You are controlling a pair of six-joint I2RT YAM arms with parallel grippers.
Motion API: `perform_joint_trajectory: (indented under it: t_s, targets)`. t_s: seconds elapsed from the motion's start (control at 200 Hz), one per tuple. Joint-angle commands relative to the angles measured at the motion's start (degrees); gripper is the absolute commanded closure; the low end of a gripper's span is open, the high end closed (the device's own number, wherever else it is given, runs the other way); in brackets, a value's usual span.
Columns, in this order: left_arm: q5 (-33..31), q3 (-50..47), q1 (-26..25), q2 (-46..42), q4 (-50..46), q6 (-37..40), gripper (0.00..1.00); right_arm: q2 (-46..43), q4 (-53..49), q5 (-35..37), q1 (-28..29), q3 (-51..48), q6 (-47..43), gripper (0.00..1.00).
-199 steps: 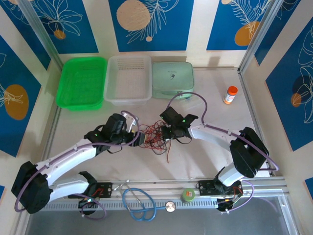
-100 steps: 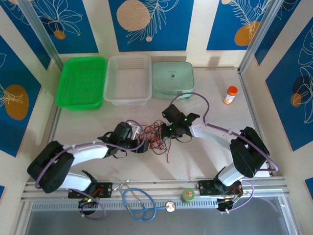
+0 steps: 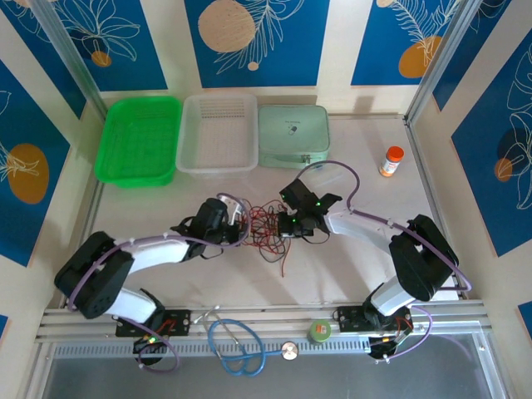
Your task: Untangle the cables
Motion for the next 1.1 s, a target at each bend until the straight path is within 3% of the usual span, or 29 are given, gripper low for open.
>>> perform_joint_trajectory:
  t_s: [0.0,0.17,0.285,0.52,0.85,0.955,1.095]
  targets:
    - [-5.5,1.9,0.4,-7.6,-8.9,2.7,1.0,-2.2,-4.5,2.3,-1.0,-0.4,0.4,1.0]
    - [-10.9,7.0,1.3,-15.3,-25.8,7.5,1.0,-3.0,-10.4,9.7,-1.4,0.7,-0.9,1.0]
    - [-12.3,7.8,1.8,-16.6,-30.2,8.0,1.0,-3.2,-12.4,12.9,-1.4,0.7,0.2,1.0]
    - [-14.2,4.6,2.6,-13.0,-27.4,3.1,1.0,-2.6,-16.6,19.5,-1.4,-0.1,9.4,1.0]
    - [-10.7,1.7,3.0,-2.5,-17.3,-0.4,1.0,-0.3,-18.2,20.7,-1.8,-0.9,13.6,1.0]
    - [-8.4,1.3,3.0,-0.2,-14.8,-1.3,1.0,-0.6,-17.3,18.3,-1.4,-0.4,11.1,0.89]
    - [-4.8,0.9,3.0,0.7,-12.1,-2.0,1.0,-4.4,-16.3,12.6,0.7,1.7,6.9,0.55]
